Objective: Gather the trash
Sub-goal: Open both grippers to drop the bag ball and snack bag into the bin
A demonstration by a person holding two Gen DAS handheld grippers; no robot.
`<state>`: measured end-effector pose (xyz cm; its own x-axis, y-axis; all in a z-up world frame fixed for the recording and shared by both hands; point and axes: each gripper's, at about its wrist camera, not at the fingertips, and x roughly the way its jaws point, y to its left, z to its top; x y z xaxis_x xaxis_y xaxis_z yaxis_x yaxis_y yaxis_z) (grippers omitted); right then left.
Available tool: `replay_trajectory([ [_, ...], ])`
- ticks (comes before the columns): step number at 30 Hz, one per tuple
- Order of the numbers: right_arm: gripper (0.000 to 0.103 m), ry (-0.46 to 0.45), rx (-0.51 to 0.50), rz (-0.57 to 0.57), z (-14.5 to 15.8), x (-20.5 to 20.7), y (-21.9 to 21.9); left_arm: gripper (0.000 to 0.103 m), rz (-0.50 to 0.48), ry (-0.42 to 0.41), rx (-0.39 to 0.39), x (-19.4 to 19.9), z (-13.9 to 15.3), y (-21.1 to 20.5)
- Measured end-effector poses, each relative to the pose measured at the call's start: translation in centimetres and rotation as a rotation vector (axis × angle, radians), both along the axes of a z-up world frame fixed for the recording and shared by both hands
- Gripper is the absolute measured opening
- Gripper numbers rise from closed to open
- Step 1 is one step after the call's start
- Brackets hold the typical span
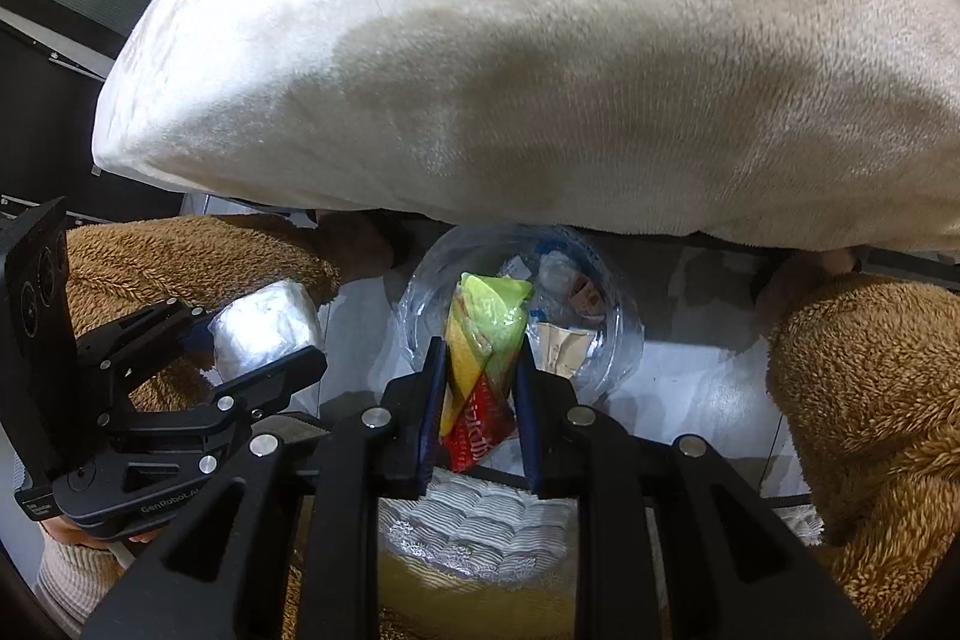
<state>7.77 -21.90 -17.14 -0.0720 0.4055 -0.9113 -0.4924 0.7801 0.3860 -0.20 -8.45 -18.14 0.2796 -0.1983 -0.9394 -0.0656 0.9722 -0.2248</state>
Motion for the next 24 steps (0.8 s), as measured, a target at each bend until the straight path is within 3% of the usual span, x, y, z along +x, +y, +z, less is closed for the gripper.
replay_trajectory([
  [12, 0.024, 0.043, -0.062, 0.001, -1.7, 0.3, 0.4, 0.048, -0.018, 0.085, 0.007, 0.5, -1.5, -0.4],
  [24, 0.024, 0.056, -0.073, 0.004, -2.2, 0.3, 0.8, 0.048, -0.031, 0.118, 0.010, 0.6, -2.3, -0.4],
])
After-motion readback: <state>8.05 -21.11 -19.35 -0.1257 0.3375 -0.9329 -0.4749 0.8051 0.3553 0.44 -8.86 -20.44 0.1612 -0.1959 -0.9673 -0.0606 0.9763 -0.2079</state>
